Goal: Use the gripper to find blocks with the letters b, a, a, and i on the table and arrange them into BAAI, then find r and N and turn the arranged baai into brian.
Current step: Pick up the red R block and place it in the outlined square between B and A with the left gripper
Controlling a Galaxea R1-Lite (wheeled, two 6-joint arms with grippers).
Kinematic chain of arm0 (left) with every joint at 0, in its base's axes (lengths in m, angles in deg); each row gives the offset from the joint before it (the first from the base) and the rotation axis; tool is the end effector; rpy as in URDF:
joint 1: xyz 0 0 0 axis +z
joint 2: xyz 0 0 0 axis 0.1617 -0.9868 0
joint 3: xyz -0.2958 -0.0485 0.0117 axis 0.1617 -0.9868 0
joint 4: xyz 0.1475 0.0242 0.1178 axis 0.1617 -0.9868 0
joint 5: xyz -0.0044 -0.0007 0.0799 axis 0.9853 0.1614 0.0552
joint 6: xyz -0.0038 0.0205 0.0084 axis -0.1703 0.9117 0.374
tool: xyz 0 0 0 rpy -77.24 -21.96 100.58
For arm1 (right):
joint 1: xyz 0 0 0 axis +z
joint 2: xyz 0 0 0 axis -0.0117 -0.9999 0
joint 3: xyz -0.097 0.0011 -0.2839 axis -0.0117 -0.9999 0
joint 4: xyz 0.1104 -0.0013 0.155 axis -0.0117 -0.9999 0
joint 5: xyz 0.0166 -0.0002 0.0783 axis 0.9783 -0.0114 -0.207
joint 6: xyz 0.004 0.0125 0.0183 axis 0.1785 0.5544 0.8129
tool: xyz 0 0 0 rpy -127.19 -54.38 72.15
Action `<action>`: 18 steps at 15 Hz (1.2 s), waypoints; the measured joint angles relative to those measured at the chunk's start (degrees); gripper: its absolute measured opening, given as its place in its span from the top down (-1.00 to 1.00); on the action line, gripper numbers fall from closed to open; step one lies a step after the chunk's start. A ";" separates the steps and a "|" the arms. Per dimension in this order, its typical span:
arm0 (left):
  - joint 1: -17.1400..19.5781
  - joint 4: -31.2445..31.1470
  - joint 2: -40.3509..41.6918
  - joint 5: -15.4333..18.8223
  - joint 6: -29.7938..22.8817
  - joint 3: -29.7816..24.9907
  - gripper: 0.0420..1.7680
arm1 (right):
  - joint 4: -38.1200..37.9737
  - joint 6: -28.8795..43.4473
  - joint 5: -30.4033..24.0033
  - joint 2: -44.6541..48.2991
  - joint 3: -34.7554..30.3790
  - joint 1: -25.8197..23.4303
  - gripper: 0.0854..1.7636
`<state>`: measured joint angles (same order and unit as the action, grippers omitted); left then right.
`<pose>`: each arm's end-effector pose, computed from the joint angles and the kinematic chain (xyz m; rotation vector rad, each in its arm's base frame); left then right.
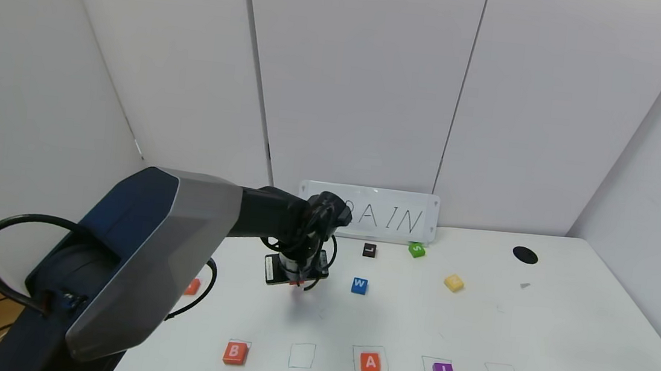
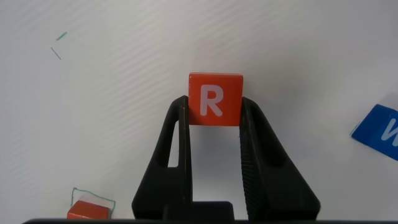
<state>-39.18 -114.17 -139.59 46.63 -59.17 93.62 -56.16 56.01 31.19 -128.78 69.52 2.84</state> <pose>0.4064 -0.2239 0.0669 -0.1737 1.0186 0.2619 0.1105 0.0052 0.1755 -0.0311 0.6509 0.0920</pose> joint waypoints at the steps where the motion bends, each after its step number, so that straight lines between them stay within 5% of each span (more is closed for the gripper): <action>1: -0.38 0.02 1.13 0.16 0.06 -1.24 0.46 | 0.00 0.01 0.00 0.01 -0.02 0.02 -0.94; 12: -8.73 12.59 15.54 -0.22 -0.38 -27.26 0.46 | 0.00 0.01 0.30 -0.07 -0.50 1.24 -0.94; 18: -10.75 18.25 18.80 -0.28 -0.38 -34.18 0.46 | 0.05 0.00 0.38 -0.18 -0.63 1.44 -0.94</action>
<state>-49.94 -95.93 -120.80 46.35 -59.55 59.43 -56.12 56.01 31.57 -128.96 68.89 4.28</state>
